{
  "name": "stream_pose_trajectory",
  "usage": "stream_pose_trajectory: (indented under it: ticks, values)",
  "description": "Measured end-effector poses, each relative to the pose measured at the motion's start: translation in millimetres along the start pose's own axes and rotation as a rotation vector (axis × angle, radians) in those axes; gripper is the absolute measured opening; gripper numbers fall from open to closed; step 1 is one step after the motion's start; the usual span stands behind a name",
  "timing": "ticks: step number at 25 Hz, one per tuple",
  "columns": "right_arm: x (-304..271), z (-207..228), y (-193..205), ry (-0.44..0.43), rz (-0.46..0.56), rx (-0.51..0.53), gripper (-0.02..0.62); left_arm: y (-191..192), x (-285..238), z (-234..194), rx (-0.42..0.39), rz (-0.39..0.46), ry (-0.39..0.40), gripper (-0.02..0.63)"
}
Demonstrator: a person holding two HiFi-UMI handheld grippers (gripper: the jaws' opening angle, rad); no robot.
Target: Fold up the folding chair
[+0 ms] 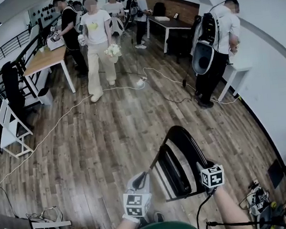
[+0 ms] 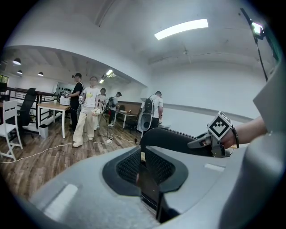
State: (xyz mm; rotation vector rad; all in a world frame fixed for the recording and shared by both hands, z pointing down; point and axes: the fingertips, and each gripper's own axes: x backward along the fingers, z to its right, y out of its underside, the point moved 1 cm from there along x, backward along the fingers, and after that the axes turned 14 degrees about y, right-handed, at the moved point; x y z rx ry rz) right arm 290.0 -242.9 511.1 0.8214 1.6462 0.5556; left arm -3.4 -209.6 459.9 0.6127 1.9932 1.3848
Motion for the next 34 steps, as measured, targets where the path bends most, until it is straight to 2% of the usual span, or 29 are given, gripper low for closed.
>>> stream_pose_trajectory:
  ticks: [34]
  values:
    - [1.4, -4.1, 2.2, 0.006, -0.004, 0.015, 0.143, 16.1, 2.9, 0.4, 0.023, -0.019, 0.005, 0.034]
